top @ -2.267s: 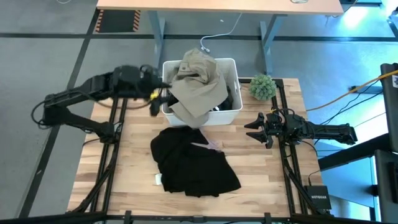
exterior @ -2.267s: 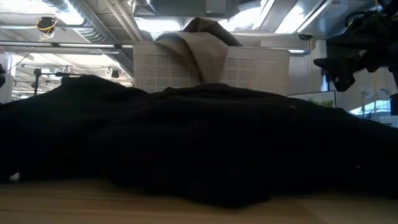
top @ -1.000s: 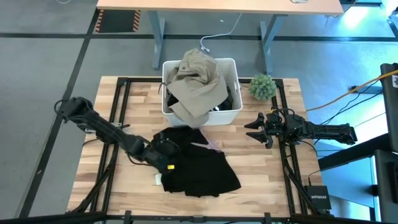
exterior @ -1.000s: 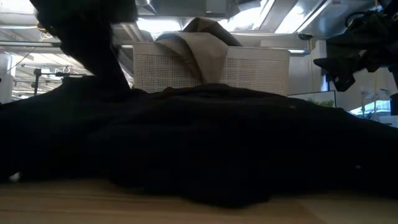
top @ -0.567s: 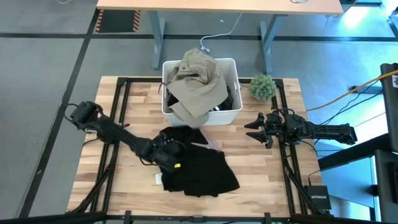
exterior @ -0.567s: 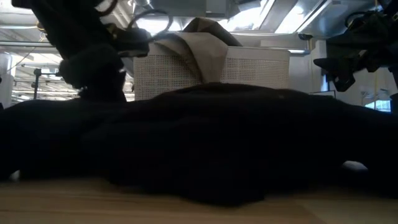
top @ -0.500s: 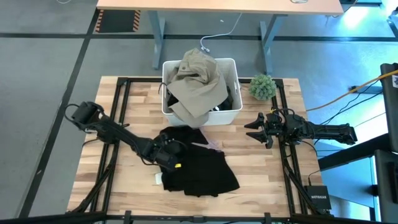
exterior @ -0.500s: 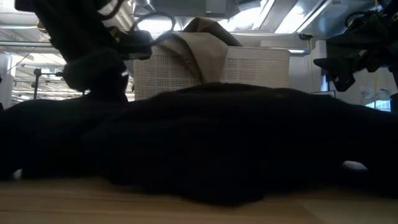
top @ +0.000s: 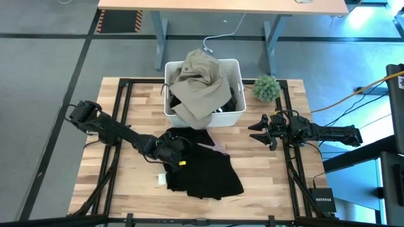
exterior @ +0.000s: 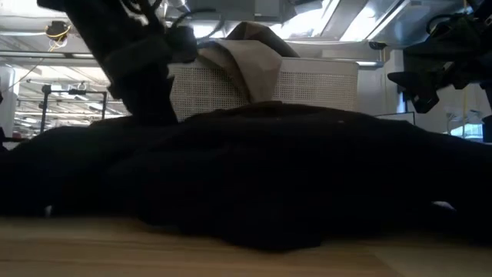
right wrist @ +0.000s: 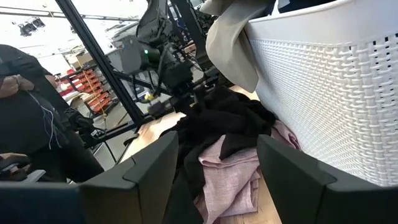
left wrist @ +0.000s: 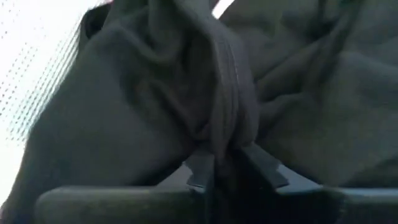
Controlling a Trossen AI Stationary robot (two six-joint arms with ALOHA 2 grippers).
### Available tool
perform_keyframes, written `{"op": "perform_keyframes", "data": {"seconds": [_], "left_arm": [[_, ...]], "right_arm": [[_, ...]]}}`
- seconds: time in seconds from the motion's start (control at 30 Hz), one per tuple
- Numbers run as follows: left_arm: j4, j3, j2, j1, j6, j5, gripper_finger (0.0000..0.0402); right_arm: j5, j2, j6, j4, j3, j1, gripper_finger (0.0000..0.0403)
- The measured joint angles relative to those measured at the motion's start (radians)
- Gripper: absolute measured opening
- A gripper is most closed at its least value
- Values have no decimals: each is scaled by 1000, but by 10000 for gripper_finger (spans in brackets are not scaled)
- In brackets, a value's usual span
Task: Sort clothes
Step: Put the black sweater into the white bin
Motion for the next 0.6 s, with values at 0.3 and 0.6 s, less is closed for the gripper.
{"op": "perform_keyframes", "data": {"seconds": [0.3, 0.6], "left_arm": [[12, 1, -182, -56, 58, 1, 5], [480, 1, -413, -81, 505, -12, 4]], "right_arm": [[0, 0, 0, 0, 0, 0, 237], [0, 0, 0, 0, 0, 0, 237]]}}
